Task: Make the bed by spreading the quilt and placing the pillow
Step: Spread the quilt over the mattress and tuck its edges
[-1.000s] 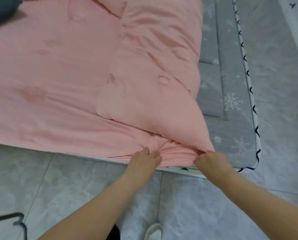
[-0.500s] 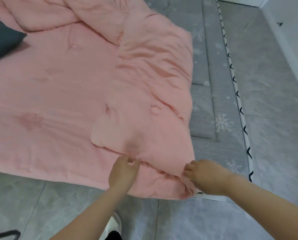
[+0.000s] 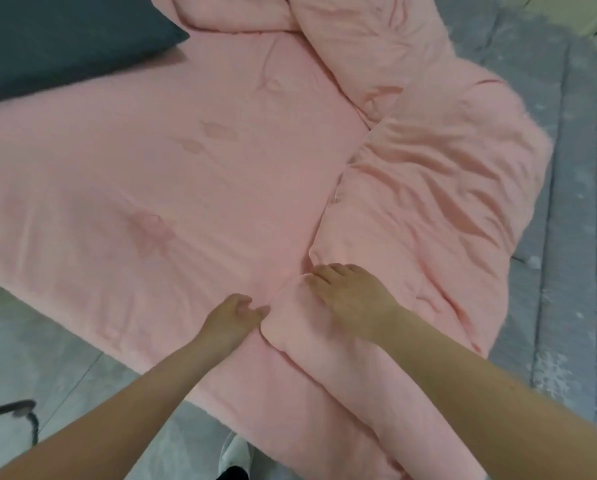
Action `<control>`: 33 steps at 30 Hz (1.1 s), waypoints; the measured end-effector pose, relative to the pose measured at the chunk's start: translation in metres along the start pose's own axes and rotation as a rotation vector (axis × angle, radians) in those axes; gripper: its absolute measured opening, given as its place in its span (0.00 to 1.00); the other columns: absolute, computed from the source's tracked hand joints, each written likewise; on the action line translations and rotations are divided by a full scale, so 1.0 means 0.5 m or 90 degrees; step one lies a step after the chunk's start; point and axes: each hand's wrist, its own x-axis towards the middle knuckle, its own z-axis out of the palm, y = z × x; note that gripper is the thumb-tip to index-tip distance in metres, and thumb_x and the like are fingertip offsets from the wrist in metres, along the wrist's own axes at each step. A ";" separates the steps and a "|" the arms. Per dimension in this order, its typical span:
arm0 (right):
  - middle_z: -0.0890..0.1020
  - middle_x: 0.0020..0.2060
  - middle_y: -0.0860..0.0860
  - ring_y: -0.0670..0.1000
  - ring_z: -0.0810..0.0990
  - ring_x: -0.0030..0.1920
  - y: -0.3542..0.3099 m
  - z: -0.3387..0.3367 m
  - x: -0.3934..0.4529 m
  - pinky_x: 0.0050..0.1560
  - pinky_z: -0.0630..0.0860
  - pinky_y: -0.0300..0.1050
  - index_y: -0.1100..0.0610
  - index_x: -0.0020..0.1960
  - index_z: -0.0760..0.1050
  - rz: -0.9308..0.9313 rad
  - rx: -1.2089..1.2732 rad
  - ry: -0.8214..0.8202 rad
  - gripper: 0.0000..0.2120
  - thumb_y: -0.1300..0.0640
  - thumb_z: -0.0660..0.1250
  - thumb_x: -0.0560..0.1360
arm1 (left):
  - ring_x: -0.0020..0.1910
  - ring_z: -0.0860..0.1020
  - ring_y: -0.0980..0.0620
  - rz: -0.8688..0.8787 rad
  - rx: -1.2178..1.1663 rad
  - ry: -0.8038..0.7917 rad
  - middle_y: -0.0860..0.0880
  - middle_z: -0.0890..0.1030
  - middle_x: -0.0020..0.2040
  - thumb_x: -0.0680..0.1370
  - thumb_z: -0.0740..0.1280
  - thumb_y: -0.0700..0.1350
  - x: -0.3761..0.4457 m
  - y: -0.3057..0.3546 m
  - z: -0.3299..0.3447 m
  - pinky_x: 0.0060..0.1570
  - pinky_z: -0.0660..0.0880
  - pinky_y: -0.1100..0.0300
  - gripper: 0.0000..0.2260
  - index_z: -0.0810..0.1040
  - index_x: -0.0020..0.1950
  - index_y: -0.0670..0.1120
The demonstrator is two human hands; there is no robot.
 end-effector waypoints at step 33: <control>0.77 0.24 0.46 0.50 0.80 0.27 0.423 -0.024 -0.768 0.23 0.75 0.40 0.51 0.26 0.76 0.027 -0.060 0.013 0.07 0.57 0.59 0.59 | 0.30 0.67 0.56 0.497 0.220 -0.076 0.54 0.69 0.27 0.61 0.61 0.58 -0.446 0.367 0.656 0.31 0.65 0.61 0.11 0.64 0.30 0.53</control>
